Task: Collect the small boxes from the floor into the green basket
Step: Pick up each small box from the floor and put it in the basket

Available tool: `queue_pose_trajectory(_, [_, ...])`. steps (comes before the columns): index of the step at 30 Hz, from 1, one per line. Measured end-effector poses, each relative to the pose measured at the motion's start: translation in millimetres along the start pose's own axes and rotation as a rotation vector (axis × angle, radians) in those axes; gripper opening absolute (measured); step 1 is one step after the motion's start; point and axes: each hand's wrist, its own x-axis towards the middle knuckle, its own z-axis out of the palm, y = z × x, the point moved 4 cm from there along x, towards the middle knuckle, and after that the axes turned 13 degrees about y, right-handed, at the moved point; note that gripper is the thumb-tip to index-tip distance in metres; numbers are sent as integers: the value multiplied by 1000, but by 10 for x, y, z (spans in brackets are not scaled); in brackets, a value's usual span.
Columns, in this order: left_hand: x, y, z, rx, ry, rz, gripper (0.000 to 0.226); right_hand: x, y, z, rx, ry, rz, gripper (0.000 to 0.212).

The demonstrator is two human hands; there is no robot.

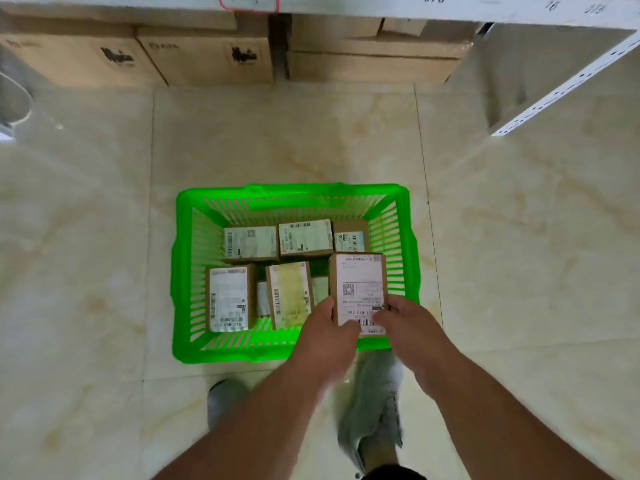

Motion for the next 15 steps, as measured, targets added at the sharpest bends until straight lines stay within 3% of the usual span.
queue_pose_trajectory(15, [815,-309,573,120,87,-84,49,1107,351,370,-231,-89,-22,40])
